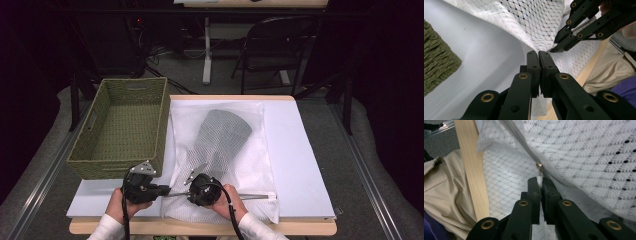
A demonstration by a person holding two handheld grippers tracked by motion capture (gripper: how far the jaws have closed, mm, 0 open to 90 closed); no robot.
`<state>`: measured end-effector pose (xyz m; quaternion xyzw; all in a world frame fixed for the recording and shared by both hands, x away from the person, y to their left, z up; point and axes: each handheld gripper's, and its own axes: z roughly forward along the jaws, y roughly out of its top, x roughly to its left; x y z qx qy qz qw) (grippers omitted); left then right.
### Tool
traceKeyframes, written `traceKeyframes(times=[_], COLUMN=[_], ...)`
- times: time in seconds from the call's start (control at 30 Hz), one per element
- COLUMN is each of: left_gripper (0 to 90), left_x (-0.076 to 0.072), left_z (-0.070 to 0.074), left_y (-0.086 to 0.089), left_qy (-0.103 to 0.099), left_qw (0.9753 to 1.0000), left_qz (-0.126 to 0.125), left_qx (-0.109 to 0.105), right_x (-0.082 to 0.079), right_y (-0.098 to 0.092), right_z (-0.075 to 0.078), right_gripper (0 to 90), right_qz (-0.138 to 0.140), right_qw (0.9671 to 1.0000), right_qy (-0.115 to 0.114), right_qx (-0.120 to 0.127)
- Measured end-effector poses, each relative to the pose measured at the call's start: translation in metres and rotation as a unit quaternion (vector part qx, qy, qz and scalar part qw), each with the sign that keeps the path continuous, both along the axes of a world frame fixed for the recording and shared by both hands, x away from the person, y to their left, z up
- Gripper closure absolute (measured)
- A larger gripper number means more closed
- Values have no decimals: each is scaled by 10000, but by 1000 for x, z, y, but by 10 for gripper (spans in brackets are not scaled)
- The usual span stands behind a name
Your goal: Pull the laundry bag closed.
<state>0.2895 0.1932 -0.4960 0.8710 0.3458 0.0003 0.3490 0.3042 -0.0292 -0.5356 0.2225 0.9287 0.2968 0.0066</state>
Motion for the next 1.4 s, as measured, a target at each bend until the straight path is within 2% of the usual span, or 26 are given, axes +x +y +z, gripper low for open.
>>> traceKeyframes(times=[0.27,0.5,0.67,0.73,0.87,1.13,1.4], left_gripper=[882,882,882,882,882,882,882], left_x=[1,1,2,2,3,4,5], left_z=[0,0,-1,0,0,-1,-2], left_y=[2,4,5,5,6,7,9], left_qy=[4,-17,-26,-21,-7,17,41], left_qw=[10000,10000,10000,10000,10000,10000,10000], left_qz=[0,33,21,19,8,7,39], left_qx=[-7,1,-14,-13,9,3,11], right_x=[0,1,2,3,5,5,3], right_y=[-6,-13,-20,-24,-29,-41,-50], right_z=[0,2,2,3,4,5,6], right_gripper=[866,866,866,866,867,867,867], right_qz=[23,52,271,264,326,397,405], right_qw=[10000,9998,9994,9995,9991,9989,9987], right_qy=[7,-118,-189,-149,-222,-230,-229], right_qx=[-51,-135,-137,-123,-122,-111,-200])
